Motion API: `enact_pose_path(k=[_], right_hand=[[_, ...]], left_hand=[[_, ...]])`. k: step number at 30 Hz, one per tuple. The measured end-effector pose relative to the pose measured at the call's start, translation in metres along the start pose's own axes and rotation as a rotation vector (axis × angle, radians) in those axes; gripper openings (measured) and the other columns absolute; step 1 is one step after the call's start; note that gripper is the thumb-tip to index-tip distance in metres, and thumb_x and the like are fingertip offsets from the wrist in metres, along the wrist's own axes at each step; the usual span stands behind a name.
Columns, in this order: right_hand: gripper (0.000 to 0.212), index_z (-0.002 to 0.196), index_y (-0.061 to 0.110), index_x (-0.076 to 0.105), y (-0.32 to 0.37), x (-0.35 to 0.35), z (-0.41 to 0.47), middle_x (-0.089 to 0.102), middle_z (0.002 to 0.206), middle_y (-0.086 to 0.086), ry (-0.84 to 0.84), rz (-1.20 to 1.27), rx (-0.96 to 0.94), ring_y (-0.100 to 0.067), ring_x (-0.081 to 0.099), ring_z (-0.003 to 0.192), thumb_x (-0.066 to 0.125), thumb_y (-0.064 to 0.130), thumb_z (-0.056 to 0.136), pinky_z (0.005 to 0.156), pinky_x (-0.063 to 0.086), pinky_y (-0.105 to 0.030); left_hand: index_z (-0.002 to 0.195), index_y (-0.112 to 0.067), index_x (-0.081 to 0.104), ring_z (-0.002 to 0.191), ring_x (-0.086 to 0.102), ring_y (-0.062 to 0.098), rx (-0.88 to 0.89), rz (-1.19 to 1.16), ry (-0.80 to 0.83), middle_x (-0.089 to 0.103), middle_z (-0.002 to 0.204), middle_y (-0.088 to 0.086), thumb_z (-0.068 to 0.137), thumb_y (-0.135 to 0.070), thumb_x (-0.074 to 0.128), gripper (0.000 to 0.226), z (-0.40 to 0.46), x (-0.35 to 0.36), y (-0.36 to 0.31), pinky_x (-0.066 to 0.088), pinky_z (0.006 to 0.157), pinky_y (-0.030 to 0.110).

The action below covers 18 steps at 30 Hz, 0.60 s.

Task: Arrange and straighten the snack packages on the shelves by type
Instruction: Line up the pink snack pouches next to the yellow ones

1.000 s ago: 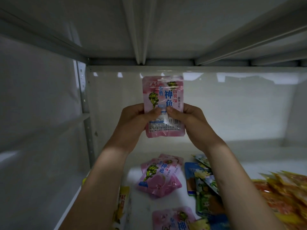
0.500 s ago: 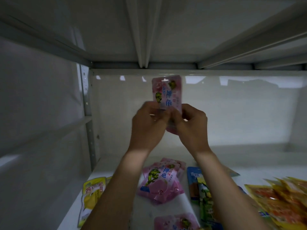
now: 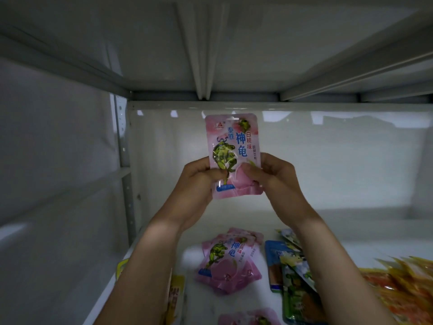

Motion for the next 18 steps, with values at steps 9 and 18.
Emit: enact_pose_path(k=[9, 18], right_hand=[[0.052, 0.109, -0.016, 0.068, -0.002, 0.007, 0.001, 0.071, 0.109, -0.035, 0.042, 0.046, -0.002, -0.053, 0.069, 0.107, 0.087, 0.022, 0.079, 0.101, 0.052, -0.068], [0.016, 0.109, 0.0, 0.079, 0.008, 0.001, 0.001, 0.08, 0.105, -0.014, 0.04, -0.118, -0.041, -0.034, 0.076, 0.103, 0.066, 0.0, 0.098, 0.097, 0.059, -0.056]], left_hand=[[0.115, -0.001, 0.076, 0.1, 0.078, 0.026, 0.114, 0.157, -0.049, 0.08, 0.108, 0.012, 0.097, -0.007, 0.069, 0.021, -0.001, -0.013, -0.009, 0.063, 0.085, 0.035], [0.109, -0.007, 0.081, 0.094, 0.079, 0.018, 0.135, 0.259, -0.078, 0.082, 0.1, 0.005, 0.091, -0.009, 0.078, 0.019, 0.001, -0.01, -0.01, 0.06, 0.077, 0.024]])
Point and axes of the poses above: each hand's wrist, its own z-axis towards the middle knuckle, its own x-axis out of the palm, y = z × x, the point moved 7 cm from there along z, towards the middle knuckle
